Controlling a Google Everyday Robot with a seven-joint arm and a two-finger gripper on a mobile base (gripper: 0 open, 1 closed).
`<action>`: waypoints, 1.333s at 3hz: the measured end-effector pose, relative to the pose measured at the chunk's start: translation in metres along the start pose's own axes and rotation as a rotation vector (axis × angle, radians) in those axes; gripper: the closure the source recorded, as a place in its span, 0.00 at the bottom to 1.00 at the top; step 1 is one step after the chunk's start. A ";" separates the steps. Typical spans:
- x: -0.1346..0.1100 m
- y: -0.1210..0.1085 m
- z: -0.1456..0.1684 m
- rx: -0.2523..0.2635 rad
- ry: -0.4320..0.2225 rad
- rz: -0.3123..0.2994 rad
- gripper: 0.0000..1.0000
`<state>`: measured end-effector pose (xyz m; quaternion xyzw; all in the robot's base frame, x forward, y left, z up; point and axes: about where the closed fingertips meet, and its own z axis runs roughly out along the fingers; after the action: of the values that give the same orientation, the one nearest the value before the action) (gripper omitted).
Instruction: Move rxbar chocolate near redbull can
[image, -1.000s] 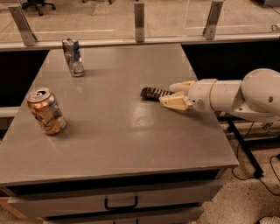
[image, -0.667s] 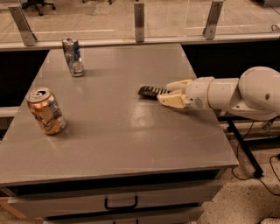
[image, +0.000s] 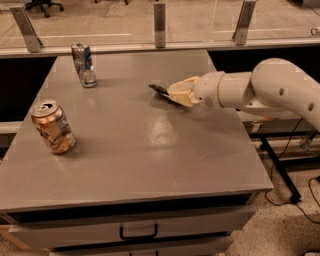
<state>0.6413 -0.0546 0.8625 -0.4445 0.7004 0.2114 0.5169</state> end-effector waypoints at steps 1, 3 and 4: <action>-0.025 0.009 0.039 -0.059 -0.026 -0.037 1.00; -0.055 0.034 0.111 -0.184 -0.080 -0.074 1.00; -0.064 0.047 0.137 -0.236 -0.093 -0.078 0.81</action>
Offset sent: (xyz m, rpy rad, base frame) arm 0.0414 0.1347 0.0050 0.0426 -0.0247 0.2300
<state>0.6800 0.0990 0.8617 -0.5189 0.6280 0.2925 0.5007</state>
